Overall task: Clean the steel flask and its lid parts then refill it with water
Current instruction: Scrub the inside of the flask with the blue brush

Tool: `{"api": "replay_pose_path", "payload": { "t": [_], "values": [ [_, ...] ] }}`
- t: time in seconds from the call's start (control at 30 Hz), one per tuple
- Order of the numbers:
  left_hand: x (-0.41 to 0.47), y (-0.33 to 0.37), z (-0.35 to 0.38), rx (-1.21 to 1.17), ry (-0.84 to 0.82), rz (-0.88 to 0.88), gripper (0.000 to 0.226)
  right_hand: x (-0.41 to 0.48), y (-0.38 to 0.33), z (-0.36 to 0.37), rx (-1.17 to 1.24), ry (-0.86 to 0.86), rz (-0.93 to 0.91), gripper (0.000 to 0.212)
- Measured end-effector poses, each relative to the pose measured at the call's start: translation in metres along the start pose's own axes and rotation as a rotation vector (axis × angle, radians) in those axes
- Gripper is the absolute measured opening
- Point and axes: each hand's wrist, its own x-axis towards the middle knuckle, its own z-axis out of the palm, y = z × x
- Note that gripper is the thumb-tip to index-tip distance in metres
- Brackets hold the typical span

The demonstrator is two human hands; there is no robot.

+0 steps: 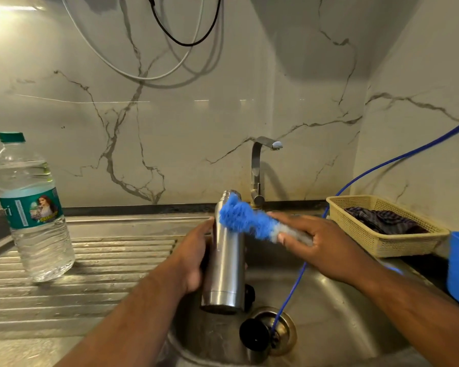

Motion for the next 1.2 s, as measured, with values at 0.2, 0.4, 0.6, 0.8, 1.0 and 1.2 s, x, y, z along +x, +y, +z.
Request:
{"api": "replay_pose_path", "payload": {
  "t": [0.2,0.4,0.6,0.8,1.0,1.2],
  "values": [
    [-0.006,0.004,0.002,-0.023,-0.073,-0.016,0.072,-0.011,-0.011,-0.010,0.140,-0.376,-0.115,0.046],
    [-0.001,0.001,0.004,-0.057,-0.085,0.004,0.075,-0.005,-0.001,-0.004,0.108,-0.015,0.019,0.040],
    [0.005,0.001,0.000,-0.127,0.033,-0.021,0.071,-0.011,-0.009,-0.010,0.102,-0.363,-0.051,0.046],
    [0.001,-0.002,0.004,-0.010,-0.003,0.005,0.070,-0.009,0.000,-0.017,0.073,-0.195,0.014,0.047],
    [0.001,-0.001,0.006,0.005,-0.002,0.047,0.074,-0.006,-0.007,-0.013,0.088,-0.096,0.021,0.047],
    [-0.002,-0.002,0.002,-0.036,-0.061,-0.025,0.069,-0.012,-0.012,-0.018,0.124,-0.356,-0.007,0.048]
  ]
}}
